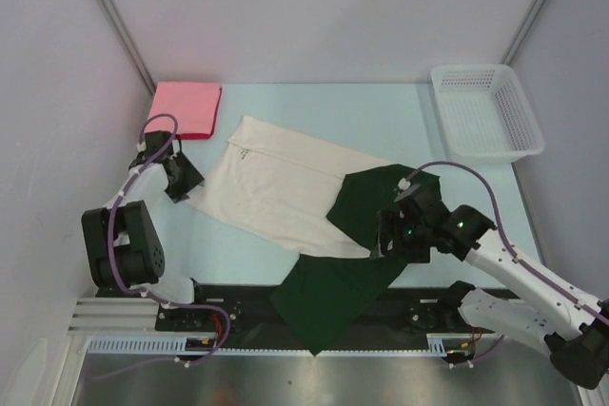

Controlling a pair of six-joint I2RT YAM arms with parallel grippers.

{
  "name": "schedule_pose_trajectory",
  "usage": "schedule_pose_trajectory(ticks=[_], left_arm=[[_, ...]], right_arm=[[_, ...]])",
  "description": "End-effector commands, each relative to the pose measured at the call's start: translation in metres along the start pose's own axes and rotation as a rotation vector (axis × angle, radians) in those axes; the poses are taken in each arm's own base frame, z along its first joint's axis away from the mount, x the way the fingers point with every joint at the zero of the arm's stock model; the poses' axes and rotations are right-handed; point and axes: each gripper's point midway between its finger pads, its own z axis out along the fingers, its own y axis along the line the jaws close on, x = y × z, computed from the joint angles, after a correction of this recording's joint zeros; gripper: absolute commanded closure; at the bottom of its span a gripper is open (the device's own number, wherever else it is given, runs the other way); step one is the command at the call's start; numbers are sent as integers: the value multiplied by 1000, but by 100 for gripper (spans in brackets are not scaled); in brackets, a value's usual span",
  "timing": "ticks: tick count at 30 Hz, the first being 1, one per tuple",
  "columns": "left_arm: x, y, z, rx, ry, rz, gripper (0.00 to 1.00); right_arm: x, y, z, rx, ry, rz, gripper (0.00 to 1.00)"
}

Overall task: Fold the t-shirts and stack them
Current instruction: Fold the tshirt

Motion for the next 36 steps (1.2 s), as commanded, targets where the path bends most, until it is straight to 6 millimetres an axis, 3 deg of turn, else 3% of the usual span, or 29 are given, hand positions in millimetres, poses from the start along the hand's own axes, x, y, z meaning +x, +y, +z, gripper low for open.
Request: schedule_pose_trajectory(ticks=[1,5,9,17,19,24,32,36], left_arm=[[-11,-6,5,27,-35,-7,42],[-8,16,15,-60,-35,-30,42],[-4,30,19,-101,-44,-93,46],[7,58,35,-168,7,-132,47],[6,60,38,-152,3,-137,50],[9,51,46,-104,36,-126,62],[20,53,47,-99,59,-130,49],[34,46,53,-49,109,-147,59]], right_arm=[[44,32,-1,-112,128,15,21],[74,43,3,-105,130,-45,21],[88,52,7,-128,129,1,21],[98,58,22,-157,132,55,19],[96,54,29,-138,109,72,19],[100,67,38,-170,126,82,20],[108,75,50,-140,144,41,19],[106,76,47,-155,126,64,19]])
